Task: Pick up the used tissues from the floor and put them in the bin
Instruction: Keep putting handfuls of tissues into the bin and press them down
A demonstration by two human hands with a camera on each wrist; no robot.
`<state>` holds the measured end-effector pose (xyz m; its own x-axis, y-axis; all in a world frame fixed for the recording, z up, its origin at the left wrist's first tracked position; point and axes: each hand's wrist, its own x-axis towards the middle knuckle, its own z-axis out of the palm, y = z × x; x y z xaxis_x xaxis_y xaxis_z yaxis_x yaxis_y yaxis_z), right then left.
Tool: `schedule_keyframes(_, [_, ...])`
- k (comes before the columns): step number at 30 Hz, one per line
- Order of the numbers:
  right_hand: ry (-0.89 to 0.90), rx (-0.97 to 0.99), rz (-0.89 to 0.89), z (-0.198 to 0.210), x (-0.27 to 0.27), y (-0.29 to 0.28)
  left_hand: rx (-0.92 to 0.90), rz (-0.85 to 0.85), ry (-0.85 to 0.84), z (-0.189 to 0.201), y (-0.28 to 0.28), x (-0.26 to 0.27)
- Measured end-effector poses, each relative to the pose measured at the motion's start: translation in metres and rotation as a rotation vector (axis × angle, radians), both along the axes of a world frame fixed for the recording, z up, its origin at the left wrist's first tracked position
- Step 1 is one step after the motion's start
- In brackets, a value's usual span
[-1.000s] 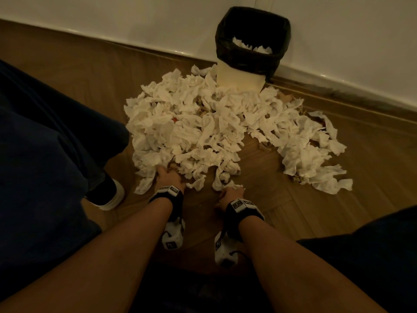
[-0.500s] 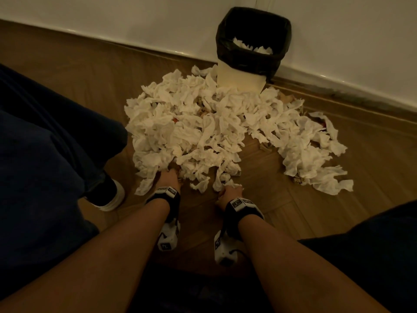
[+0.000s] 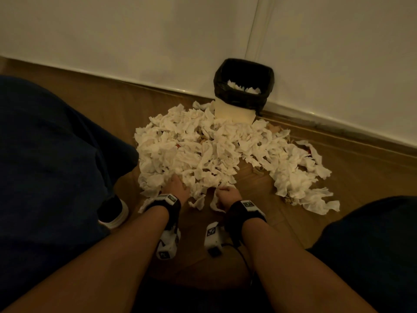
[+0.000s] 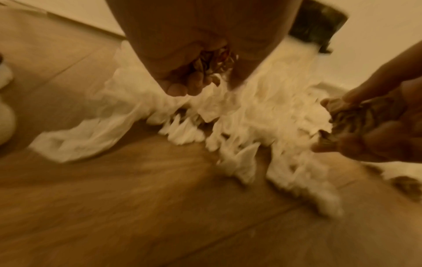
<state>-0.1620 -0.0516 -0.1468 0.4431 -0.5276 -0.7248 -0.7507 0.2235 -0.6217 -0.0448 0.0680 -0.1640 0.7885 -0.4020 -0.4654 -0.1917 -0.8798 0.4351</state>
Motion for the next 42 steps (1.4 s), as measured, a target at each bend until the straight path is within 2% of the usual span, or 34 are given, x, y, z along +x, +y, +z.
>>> schedule_keyframes(5, [-0.217, 0.16, -0.228, 0.033, 0.007, -0.008, -0.097, -0.061, -0.079, 0.038, -0.012, -0.003])
schedule_keyframes(8, [-0.297, 0.172, -0.321, 0.058, 0.012, -0.008, -0.213, -0.008, -0.102, 0.059, -0.015, -0.003])
schedule_keyframes(13, [-0.414, 0.241, -0.393, 0.096, 0.018, -0.011, -0.446, 0.156, 0.076, 0.075, -0.016, -0.002])
schedule_keyframes(19, [-0.474, 0.261, -0.461, 0.133, 0.023, -0.016, -0.481, 0.124, 0.11, 0.096, -0.023, 0.002])
schedule_keyframes(24, [-0.538, 0.204, -0.432, 0.154, 0.027, -0.013, -0.485, 0.094, 0.05, 0.114, -0.032, 0.0])
schedule_keyframes(27, [-0.578, 0.188, -0.426, 0.171, 0.03, -0.015, -0.475, 0.139, 0.1, 0.128, -0.043, 0.005])
schedule_keyframes(30, [-0.618, 0.161, -0.431, 0.188, 0.03, -0.028, -0.429, 0.115, 0.045, 0.148, -0.053, 0.008])
schedule_keyframes(35, [-0.702, -0.024, -0.25, 0.215, 0.038, -0.053, -0.423, -0.024, -0.085, 0.191, -0.072, 0.022])
schedule_keyframes(39, [-0.802, -0.16, -0.138, 0.239, 0.041, -0.078, -0.598, -0.077, -0.072, 0.223, -0.089, 0.041])
schedule_keyframes(42, [-0.806, -0.316, -0.096, 0.25, 0.042, -0.106, -0.744, -0.122, -0.056, 0.238, -0.099, 0.052])
